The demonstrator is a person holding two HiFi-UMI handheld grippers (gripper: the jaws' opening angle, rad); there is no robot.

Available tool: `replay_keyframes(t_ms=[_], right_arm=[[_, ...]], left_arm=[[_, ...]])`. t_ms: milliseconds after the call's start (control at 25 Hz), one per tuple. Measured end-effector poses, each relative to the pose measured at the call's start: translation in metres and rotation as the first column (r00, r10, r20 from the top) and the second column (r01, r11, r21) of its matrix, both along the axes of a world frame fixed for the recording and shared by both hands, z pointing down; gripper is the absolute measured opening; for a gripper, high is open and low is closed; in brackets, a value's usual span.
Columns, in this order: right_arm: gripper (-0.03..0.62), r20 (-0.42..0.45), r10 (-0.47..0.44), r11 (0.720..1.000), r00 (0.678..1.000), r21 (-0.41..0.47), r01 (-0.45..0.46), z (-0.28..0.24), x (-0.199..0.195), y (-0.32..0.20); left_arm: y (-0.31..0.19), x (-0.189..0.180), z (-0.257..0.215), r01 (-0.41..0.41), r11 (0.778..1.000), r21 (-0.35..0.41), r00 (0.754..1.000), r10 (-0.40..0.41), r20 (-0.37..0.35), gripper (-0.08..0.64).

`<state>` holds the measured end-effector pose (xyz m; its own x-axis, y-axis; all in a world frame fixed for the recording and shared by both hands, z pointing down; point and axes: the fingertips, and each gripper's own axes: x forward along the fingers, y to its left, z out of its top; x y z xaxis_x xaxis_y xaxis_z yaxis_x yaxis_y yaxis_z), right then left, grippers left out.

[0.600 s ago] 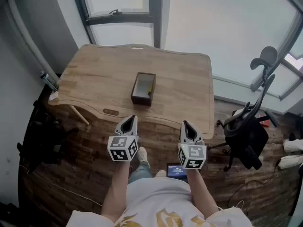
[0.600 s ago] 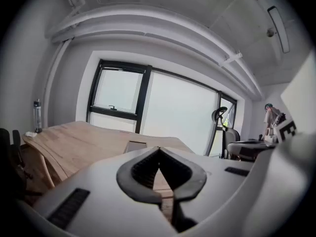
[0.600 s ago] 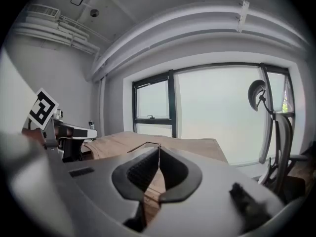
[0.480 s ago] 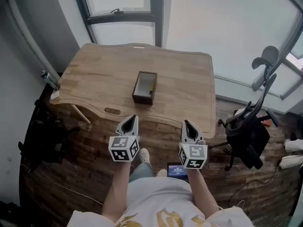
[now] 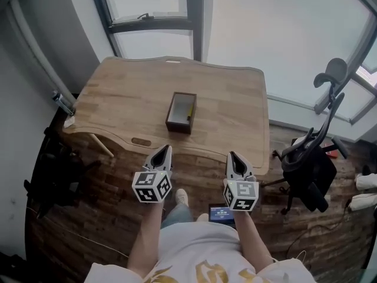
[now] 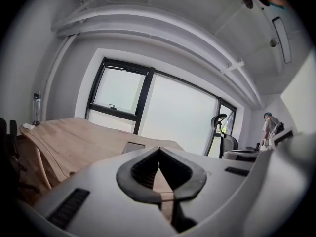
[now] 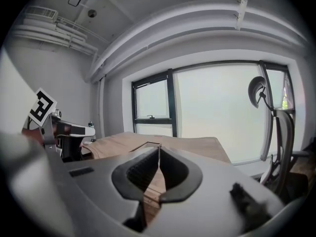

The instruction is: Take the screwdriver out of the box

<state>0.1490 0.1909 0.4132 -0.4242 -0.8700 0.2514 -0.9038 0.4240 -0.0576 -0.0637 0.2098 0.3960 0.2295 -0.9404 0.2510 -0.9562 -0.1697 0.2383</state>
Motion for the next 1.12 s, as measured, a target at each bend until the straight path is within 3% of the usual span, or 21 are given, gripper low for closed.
replay_keyframes(t_ms=[320,840,1120], right_arm=[[0.034,0.022,-0.003,1.0,1.0,-0.025,0.003,0.014,-0.019,-0.028],[0.034,-0.042,0.013,0.998,0.999,-0.068,-0.016,0.03,-0.06,-0.159],[0.034,-0.052,0.075,0.993,0.996,-0.086,-0.079,0.037,-0.073,-0.219]], left_arm=[[-0.03,-0.013,0.014,-0.004,0.999,-0.035,0.999,0.006,0.048,0.014],[-0.187,-0.042,0.042,-0.071,0.991,-0.11,0.997,0.071,-0.005,0.014],[-0.257,-0.062,0.058,-0.119,0.981,-0.155,0.993,0.118,-0.014,0.015]])
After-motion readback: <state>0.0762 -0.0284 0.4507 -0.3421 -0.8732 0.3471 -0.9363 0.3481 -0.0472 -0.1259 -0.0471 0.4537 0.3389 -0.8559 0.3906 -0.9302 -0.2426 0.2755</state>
